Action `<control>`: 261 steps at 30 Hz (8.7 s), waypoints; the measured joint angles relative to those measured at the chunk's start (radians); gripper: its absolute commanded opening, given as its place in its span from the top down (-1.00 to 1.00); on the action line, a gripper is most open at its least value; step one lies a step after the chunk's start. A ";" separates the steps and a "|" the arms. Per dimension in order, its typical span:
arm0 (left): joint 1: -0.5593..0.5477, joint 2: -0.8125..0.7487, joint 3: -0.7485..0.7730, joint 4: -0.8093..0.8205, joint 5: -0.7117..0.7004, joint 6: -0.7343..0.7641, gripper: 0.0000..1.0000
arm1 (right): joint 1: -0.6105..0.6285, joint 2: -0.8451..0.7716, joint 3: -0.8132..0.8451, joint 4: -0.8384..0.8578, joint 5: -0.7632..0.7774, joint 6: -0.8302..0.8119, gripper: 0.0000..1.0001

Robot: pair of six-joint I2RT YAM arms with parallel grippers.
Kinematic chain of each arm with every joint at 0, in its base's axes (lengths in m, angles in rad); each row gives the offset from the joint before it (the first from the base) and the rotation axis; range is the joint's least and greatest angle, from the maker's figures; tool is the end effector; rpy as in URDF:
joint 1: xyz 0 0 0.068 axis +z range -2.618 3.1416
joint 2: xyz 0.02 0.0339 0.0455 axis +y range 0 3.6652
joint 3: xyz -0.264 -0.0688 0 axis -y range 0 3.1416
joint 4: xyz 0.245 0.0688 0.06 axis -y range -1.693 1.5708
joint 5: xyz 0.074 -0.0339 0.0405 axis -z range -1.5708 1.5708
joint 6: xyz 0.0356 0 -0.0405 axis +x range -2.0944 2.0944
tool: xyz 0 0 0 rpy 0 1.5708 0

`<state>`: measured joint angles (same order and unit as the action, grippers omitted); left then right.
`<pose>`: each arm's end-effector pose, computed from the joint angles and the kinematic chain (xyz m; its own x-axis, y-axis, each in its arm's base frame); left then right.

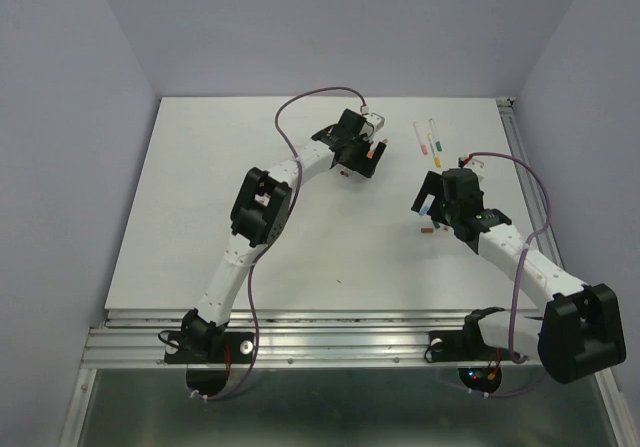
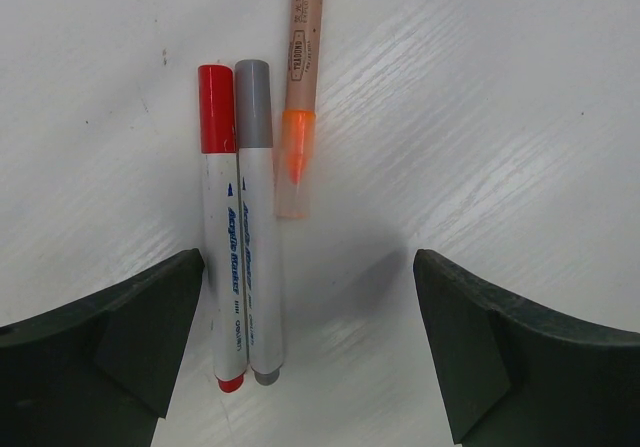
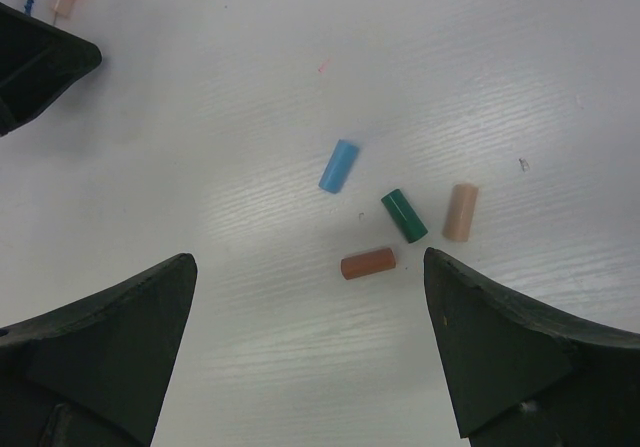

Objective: Open the pen caps

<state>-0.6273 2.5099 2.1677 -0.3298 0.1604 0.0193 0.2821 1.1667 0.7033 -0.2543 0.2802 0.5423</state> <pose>0.4577 -0.3388 0.1758 -0.4908 0.3794 -0.7843 0.6902 0.7187 -0.0843 0.2368 0.0584 0.2292 -0.5758 0.3495 -0.7391 0.2683 0.9347 0.2330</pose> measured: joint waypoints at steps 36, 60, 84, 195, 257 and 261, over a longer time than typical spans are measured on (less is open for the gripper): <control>0.084 -0.031 -0.051 0.032 0.002 -0.113 -0.62 | 0.000 0.024 0.000 0.000 0.000 0.000 -1.00; 0.079 -0.001 -0.010 0.019 -0.055 -0.105 0.00 | 0.000 0.038 0.000 -0.001 0.000 0.001 -1.00; 0.075 -0.198 -0.375 0.166 0.033 -0.159 1.00 | 0.000 0.040 0.000 0.000 -0.003 0.001 -1.00; -0.398 -1.086 -1.501 0.694 0.008 -0.740 1.00 | 0.021 0.227 0.246 0.301 -0.136 0.145 0.99; -0.038 -0.679 -0.794 0.008 -0.381 -0.380 -0.98 | -0.003 -0.125 -0.077 0.111 -0.083 0.056 -1.00; -0.038 -0.614 -0.630 0.060 -0.273 -0.262 -0.98 | -0.003 -0.129 -0.088 0.110 -0.082 0.056 -1.00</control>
<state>-0.6655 1.8961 1.5375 -0.2699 -0.1123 -0.2428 0.2790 1.0374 0.6155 -0.1444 0.1986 0.5980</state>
